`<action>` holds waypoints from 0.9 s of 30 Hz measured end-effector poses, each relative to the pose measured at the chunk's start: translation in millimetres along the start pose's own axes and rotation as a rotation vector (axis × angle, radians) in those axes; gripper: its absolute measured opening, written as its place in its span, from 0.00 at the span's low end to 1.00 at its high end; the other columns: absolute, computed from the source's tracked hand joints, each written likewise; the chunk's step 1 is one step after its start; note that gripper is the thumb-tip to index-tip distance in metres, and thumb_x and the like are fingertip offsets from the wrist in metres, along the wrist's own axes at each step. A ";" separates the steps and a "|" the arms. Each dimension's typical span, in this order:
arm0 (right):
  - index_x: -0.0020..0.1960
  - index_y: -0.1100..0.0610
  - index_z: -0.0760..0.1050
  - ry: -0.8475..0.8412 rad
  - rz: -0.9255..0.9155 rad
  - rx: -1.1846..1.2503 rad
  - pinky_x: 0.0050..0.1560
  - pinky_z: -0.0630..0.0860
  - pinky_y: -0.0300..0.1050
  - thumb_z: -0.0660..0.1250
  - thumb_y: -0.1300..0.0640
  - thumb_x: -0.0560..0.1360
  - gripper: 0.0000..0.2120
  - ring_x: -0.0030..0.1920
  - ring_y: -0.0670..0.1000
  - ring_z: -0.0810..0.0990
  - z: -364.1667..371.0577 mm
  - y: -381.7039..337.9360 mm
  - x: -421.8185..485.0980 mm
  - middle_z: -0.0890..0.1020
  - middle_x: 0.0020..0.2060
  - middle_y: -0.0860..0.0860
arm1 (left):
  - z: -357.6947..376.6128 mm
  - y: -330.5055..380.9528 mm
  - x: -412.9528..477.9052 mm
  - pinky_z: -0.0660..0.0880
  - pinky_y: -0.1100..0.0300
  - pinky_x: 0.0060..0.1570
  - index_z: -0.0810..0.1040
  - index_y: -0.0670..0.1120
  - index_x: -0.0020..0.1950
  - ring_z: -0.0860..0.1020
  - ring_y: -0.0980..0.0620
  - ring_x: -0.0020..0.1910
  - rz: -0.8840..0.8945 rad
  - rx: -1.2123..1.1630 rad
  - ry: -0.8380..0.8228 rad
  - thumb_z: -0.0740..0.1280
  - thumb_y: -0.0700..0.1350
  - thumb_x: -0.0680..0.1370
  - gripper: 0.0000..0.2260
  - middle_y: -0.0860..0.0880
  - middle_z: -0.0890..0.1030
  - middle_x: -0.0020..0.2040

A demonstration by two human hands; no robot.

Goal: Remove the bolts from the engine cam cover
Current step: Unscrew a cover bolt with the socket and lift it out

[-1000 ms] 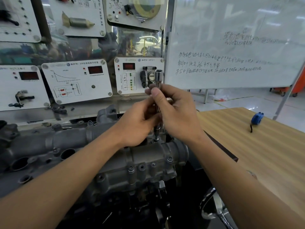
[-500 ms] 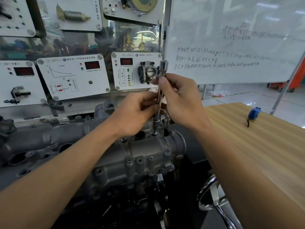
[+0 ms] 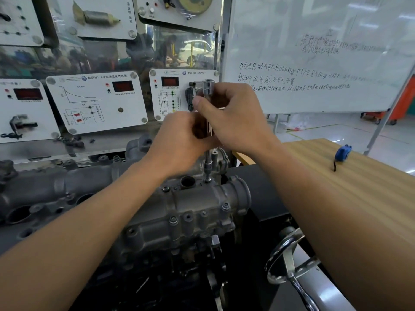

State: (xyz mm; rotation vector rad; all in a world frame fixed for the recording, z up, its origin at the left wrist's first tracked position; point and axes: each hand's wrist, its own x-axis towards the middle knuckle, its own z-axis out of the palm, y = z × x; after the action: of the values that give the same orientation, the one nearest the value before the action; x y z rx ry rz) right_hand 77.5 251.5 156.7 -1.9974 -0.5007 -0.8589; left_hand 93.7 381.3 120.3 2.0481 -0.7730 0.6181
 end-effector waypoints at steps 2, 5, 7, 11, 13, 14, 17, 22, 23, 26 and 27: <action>0.31 0.59 0.74 0.003 0.008 -0.010 0.30 0.68 0.40 0.71 0.56 0.72 0.14 0.28 0.43 0.69 -0.2 -2.0 3.1 0.74 0.24 0.46 | 0.1 2.2 2.6 0.72 0.51 0.27 0.76 0.45 0.30 0.75 0.49 0.25 -0.008 0.154 0.130 0.66 0.61 0.63 0.19 0.48 0.76 0.25; 0.39 0.63 0.80 -0.001 0.038 0.013 0.38 0.79 0.50 0.70 0.58 0.73 0.09 0.34 0.51 0.80 -1.9 0.1 7.9 0.83 0.32 0.54 | -5.6 0.4 4.6 0.75 0.66 0.38 0.80 0.49 0.44 0.80 0.61 0.37 -0.066 -0.112 -0.077 0.70 0.53 0.74 0.08 0.56 0.82 0.37; 0.41 0.63 0.81 -0.016 0.062 0.030 0.40 0.79 0.49 0.70 0.57 0.73 0.09 0.34 0.50 0.80 -1.4 1.5 9.8 0.84 0.34 0.54 | -12.8 -4.4 4.2 0.78 0.65 0.52 0.78 0.47 0.56 0.83 0.59 0.51 -0.104 -0.351 -0.297 0.68 0.40 0.79 0.06 0.55 0.84 0.51; 0.40 0.59 0.83 0.019 0.093 0.065 0.36 0.75 0.42 0.71 0.58 0.73 0.05 0.31 0.44 0.76 3.6 -2.3 12.5 0.81 0.29 0.47 | -3.2 3.3 5.3 0.78 0.47 0.37 0.80 0.40 0.42 0.80 0.46 0.34 -0.052 0.059 -0.081 0.75 0.54 0.70 0.17 0.44 0.82 0.35; 0.38 0.58 0.83 0.035 0.096 0.051 0.36 0.77 0.43 0.70 0.59 0.72 0.06 0.32 0.47 0.80 4.1 -3.7 13.5 0.83 0.31 0.50 | 2.4 8.2 6.9 0.77 0.47 0.35 0.78 0.44 0.42 0.78 0.48 0.33 -0.044 0.153 0.004 0.72 0.63 0.64 0.22 0.48 0.80 0.33; 0.37 0.59 0.83 0.033 0.092 0.045 0.36 0.78 0.45 0.70 0.60 0.72 0.07 0.33 0.50 0.81 3.2 -3.1 13.6 0.84 0.31 0.53 | 2.4 9.8 6.9 0.78 0.50 0.38 0.78 0.46 0.46 0.80 0.52 0.36 -0.049 0.074 -0.078 0.72 0.61 0.66 0.20 0.51 0.81 0.37; 0.38 0.65 0.82 -0.008 0.090 0.030 0.37 0.77 0.51 0.69 0.60 0.73 0.09 0.33 0.53 0.78 -0.7 1.4 13.3 0.83 0.35 0.62 | -2.1 2.5 8.8 0.79 0.58 0.53 0.77 0.46 0.56 0.83 0.55 0.50 -0.090 -0.232 -0.391 0.71 0.42 0.77 0.08 0.52 0.84 0.50; 0.38 0.64 0.82 -0.033 0.173 0.072 0.34 0.77 0.42 0.74 0.57 0.70 0.09 0.30 0.47 0.77 1.3 3.7 16.2 0.81 0.29 0.56 | 11.4 7.8 4.9 0.75 0.51 0.34 0.78 0.44 0.42 0.78 0.50 0.32 0.001 0.288 0.084 0.74 0.60 0.68 0.20 0.49 0.79 0.32; 0.37 0.63 0.82 -0.029 0.170 0.079 0.35 0.78 0.43 0.75 0.57 0.70 0.09 0.30 0.49 0.79 2.6 3.8 17.2 0.82 0.30 0.57 | 10.7 9.5 4.2 0.77 0.50 0.35 0.78 0.45 0.43 0.79 0.50 0.34 0.003 0.290 0.118 0.72 0.63 0.66 0.21 0.50 0.80 0.34; 0.33 0.56 0.83 -0.004 0.170 0.092 0.38 0.82 0.45 0.75 0.58 0.70 0.07 0.33 0.49 0.83 5.0 3.4 18.8 0.84 0.30 0.52 | -4.6 7.5 7.6 0.80 0.57 0.50 0.78 0.45 0.56 0.83 0.57 0.46 -0.071 -0.125 -0.193 0.73 0.48 0.74 0.13 0.51 0.84 0.47; 0.33 0.56 0.82 -0.006 0.172 0.091 0.37 0.81 0.45 0.75 0.57 0.70 0.08 0.31 0.48 0.81 5.8 3.3 19.7 0.84 0.30 0.52 | -8.8 5.2 7.7 0.79 0.57 0.53 0.77 0.42 0.57 0.83 0.54 0.49 -0.074 -0.210 -0.294 0.71 0.41 0.77 0.11 0.48 0.84 0.49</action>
State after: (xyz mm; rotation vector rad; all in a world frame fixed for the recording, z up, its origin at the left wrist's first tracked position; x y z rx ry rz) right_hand 95.2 255.1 167.1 -1.9286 -0.3591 -0.7122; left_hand 94.0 384.1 132.8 1.9840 -0.8854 0.1856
